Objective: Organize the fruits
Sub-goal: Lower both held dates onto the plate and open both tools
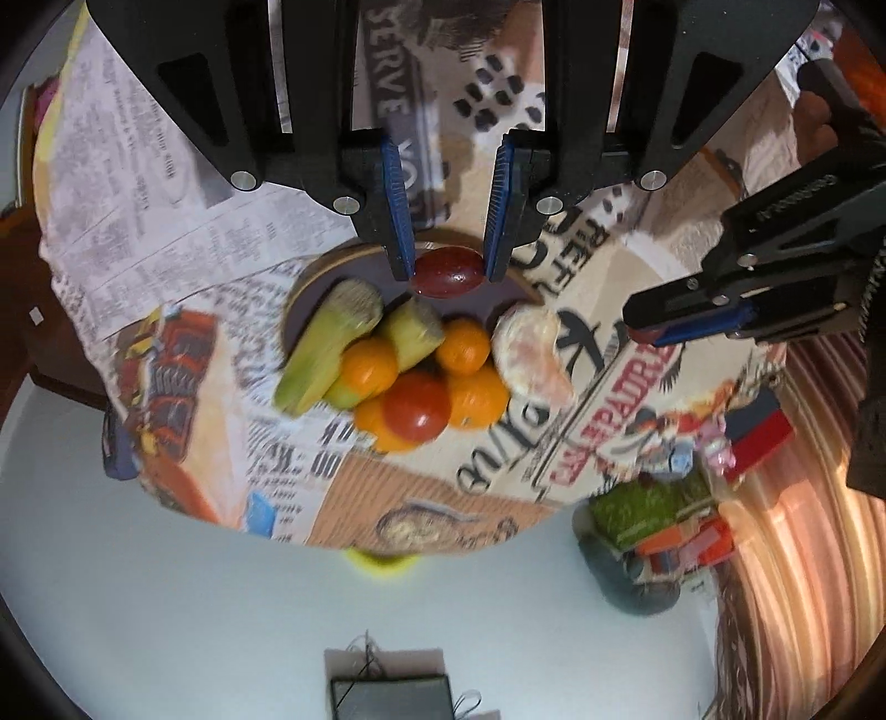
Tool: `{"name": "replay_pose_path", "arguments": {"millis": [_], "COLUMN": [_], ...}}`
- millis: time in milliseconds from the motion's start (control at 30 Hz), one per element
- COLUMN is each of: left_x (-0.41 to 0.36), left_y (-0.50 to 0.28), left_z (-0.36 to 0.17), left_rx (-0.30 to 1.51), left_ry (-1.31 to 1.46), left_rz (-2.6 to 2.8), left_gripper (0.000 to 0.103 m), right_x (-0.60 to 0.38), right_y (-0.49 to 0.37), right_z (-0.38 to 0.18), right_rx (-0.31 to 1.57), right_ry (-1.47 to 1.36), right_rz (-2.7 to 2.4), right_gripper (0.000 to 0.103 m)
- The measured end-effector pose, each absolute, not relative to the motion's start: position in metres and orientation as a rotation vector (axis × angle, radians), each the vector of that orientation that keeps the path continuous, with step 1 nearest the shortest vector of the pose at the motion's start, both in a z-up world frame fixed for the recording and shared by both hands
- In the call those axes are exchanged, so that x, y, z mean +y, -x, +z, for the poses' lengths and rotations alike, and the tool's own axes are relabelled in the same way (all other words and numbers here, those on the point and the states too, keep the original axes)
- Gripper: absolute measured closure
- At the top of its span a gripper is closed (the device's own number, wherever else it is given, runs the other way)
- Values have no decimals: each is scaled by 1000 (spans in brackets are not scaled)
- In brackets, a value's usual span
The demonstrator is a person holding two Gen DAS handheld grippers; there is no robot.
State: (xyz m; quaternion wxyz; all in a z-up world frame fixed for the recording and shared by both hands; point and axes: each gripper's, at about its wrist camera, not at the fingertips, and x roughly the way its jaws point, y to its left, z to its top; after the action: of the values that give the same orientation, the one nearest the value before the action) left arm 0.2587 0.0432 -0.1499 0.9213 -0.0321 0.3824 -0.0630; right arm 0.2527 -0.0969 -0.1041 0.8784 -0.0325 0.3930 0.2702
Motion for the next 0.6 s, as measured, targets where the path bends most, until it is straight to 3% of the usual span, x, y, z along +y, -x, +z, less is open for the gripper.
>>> {"name": "replay_pose_path", "arguments": {"millis": [300,600], "left_x": [30,24], "left_y": [-282,-306], "left_z": [-138,-157], "left_rx": [749,789], "left_ry": [51,53], "left_rz": [-155,-170], "left_gripper": [86,86], "right_x": [-106,-102], "right_y": [-265,-286], "right_z": [-90,-117], "right_rx": [756,808], "right_ry": [49,56], "right_rz": [540,543], "right_gripper": [79,79]}}
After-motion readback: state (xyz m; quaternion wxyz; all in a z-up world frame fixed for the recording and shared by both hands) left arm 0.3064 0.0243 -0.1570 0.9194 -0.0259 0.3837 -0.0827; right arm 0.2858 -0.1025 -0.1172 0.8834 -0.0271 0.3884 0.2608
